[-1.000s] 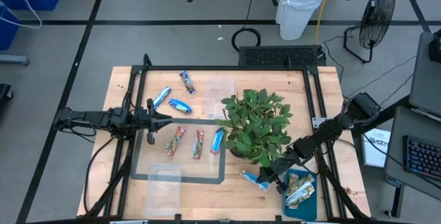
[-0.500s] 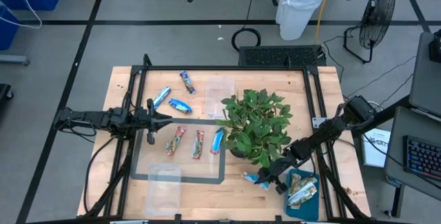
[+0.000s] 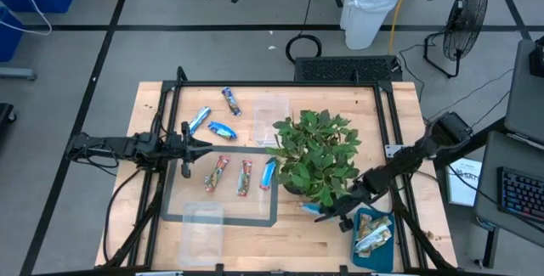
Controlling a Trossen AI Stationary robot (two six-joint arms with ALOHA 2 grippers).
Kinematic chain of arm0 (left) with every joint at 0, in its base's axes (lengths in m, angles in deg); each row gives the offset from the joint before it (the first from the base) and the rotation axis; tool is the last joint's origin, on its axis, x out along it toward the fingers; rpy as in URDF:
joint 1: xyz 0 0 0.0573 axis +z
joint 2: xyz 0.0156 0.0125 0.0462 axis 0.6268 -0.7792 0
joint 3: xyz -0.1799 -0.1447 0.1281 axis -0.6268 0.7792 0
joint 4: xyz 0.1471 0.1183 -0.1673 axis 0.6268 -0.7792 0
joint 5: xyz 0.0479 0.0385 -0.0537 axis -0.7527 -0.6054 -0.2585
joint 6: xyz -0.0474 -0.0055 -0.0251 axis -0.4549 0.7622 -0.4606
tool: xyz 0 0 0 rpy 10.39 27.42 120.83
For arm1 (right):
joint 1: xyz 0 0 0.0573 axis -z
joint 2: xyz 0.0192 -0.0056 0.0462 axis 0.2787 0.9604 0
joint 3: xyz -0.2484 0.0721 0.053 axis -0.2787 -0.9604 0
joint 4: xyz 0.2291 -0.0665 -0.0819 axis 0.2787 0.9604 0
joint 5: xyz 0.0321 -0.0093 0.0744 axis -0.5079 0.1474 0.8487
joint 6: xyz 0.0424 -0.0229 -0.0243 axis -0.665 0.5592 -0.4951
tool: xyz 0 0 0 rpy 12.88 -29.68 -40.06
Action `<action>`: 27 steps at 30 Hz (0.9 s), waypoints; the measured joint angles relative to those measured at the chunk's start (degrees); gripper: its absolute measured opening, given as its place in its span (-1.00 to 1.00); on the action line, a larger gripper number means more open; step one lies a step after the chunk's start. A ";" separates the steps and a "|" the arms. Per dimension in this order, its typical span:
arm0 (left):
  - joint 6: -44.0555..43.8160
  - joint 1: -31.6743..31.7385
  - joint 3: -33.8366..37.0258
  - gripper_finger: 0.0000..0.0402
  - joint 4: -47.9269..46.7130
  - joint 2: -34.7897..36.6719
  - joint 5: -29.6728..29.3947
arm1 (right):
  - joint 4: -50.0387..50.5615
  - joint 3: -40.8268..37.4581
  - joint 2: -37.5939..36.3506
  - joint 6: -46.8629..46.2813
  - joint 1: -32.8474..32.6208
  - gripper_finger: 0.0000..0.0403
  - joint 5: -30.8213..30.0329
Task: Pick and place Granola Bars by type
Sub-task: Put the green granola bar into the blue bin
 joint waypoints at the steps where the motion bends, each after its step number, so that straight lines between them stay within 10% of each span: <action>1: 0.01 0.01 0.00 -0.56 0.00 0.00 0.00 | 1.62 0.00 -0.47 -0.56 0.26 -1.00 -0.70; 27: 0.00 0.00 0.00 -0.56 0.00 0.00 0.00 | 28.90 -0.02 -8.31 -16.54 4.53 -1.00 -14.09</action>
